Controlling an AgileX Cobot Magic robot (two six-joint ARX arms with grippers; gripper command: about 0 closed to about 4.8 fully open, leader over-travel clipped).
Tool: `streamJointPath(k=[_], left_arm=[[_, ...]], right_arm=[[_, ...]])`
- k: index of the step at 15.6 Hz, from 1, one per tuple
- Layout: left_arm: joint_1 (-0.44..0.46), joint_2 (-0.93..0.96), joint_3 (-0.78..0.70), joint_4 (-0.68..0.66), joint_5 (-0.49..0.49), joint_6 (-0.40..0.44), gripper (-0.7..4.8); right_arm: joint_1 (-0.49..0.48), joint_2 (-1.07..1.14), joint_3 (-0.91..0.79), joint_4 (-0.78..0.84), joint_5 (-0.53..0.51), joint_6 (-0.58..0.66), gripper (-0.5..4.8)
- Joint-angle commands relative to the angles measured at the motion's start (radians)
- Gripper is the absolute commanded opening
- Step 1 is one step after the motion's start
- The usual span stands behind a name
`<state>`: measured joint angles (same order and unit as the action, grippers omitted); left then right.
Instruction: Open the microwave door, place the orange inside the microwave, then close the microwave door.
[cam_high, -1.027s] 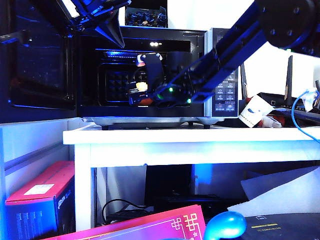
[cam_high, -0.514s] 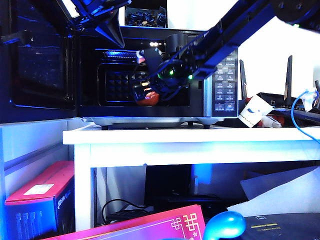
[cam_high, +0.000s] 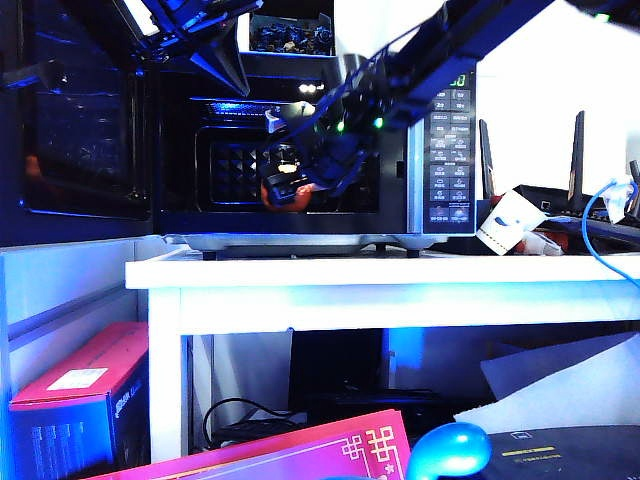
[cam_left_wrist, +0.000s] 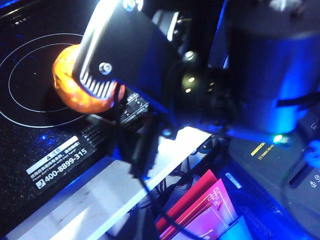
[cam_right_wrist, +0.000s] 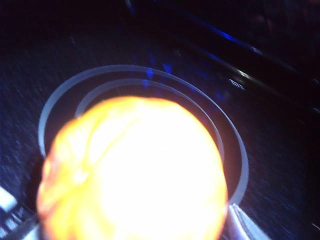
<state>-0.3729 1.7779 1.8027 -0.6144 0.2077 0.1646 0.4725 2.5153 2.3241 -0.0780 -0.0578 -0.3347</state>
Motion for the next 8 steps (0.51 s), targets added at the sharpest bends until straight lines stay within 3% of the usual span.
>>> streamJointPath(k=[1, 8], left_arm=[[0.001, -0.005, 0.001, 0.013, -0.002, -0.008, -0.04], [0.001, -0.005, 0.002, 0.023, -0.001, -0.008, -0.05]], right_arm=[[0.002, -0.037, 0.005, -0.056, 0.04, -0.045, 4.79], [0.002, -0.112, 0.005, -0.329, 0.064, -0.06, 4.79]])
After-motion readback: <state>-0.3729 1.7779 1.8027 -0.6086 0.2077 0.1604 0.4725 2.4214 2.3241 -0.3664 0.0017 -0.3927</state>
